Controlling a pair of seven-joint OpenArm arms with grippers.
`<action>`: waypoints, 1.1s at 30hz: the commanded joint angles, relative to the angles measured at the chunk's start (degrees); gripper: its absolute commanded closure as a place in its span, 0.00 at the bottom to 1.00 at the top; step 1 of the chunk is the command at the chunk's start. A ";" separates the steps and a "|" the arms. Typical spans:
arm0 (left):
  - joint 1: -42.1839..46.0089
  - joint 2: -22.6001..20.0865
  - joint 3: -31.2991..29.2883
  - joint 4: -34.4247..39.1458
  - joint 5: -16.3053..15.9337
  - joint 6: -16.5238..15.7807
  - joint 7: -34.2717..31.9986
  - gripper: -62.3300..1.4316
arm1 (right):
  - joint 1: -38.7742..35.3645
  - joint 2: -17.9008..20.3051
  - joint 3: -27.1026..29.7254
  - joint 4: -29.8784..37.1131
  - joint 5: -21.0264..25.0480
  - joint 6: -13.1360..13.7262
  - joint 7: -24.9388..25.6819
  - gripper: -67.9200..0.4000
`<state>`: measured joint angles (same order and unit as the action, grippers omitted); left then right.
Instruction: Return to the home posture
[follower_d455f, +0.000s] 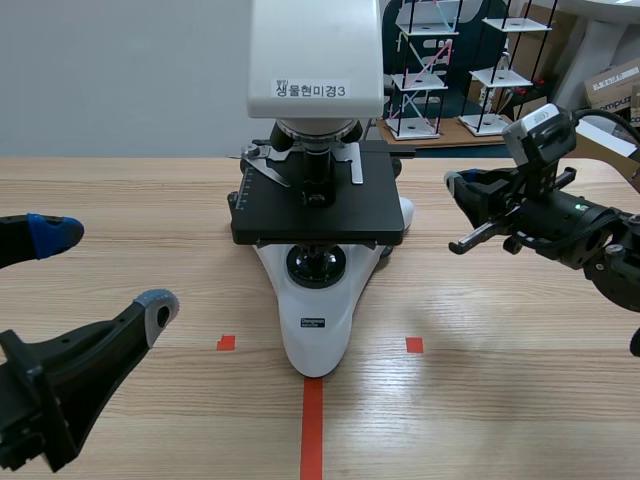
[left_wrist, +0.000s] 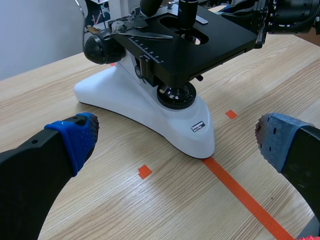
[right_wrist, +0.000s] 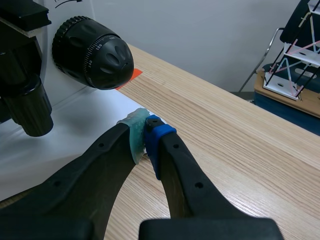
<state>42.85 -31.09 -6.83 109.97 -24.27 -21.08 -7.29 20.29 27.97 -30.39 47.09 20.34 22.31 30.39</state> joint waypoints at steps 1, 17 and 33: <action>-0.20 0.44 -0.26 0.44 -0.39 0.11 -0.81 0.00 | 1.60 0.44 0.55 1.07 0.66 0.00 0.83 0.92; -0.20 0.44 -0.26 0.44 -0.39 0.11 -0.81 0.00 | 1.57 0.44 0.55 1.07 0.66 0.00 0.83 0.87; -0.20 0.44 -0.26 0.44 -0.39 0.11 -0.81 0.00 | -21.44 8.07 14.56 23.23 2.38 0.00 -2.10 0.16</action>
<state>42.85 -31.09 -6.83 109.97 -24.29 -21.08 -7.31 -0.91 34.76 -16.62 68.29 22.31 22.31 27.88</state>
